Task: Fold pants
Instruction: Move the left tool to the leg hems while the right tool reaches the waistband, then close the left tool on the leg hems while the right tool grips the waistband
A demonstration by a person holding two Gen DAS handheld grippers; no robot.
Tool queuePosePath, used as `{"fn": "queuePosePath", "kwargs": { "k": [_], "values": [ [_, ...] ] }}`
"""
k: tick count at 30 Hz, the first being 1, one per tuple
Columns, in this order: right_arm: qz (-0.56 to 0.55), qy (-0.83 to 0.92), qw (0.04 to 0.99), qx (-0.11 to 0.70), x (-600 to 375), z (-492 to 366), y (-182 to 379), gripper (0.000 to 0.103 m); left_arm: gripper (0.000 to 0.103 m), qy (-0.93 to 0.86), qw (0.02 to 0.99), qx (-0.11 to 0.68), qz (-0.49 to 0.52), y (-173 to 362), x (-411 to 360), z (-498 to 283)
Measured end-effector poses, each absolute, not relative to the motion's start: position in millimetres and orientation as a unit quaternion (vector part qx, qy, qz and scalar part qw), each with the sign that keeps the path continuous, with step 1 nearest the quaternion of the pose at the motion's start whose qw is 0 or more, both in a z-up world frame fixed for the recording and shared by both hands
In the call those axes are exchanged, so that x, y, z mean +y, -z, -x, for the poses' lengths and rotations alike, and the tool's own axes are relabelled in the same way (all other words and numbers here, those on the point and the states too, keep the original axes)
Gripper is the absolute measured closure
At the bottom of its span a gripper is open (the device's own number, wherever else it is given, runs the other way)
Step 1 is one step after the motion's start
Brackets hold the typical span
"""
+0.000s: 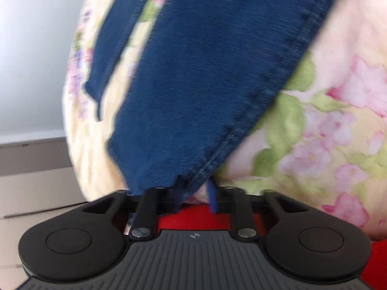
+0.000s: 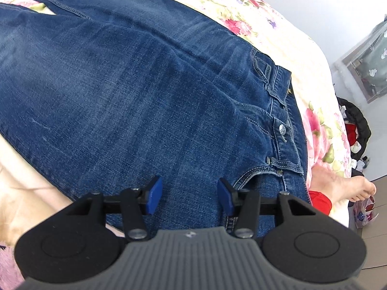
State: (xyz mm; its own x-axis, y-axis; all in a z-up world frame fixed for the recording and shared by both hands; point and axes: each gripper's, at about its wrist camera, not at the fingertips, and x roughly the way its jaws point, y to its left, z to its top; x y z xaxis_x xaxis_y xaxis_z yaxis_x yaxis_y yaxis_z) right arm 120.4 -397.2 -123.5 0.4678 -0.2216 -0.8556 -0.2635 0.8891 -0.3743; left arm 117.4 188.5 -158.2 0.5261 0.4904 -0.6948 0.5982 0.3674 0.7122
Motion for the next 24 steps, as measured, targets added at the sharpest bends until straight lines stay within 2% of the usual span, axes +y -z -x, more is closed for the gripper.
{"fn": "queuePosePath", "kwargs": {
  "k": [1,3,10,17,24],
  "values": [
    [0.237,-0.014,0.823,0.516,-397,-120,125,0.055,0.091,0.033,0.682,0.482,-0.548,152,190,-119],
    [0.243,-0.016,0.822,0.515,-395,-119,124,0.055,0.095,0.020,0.705,0.476,-0.526,140,192,-122],
    [0.275,-0.040,0.819,0.501,-394,-107,121,0.055,0.098,-0.031,0.762,0.438,-0.476,107,187,-132],
    [0.304,-0.077,0.813,0.490,-396,-85,119,0.055,0.098,-0.057,0.793,0.444,-0.412,84,184,-141],
    [0.342,-0.125,0.787,0.497,-388,-70,124,0.054,0.098,-0.066,0.796,0.447,-0.404,81,183,-141]
  ]
}}
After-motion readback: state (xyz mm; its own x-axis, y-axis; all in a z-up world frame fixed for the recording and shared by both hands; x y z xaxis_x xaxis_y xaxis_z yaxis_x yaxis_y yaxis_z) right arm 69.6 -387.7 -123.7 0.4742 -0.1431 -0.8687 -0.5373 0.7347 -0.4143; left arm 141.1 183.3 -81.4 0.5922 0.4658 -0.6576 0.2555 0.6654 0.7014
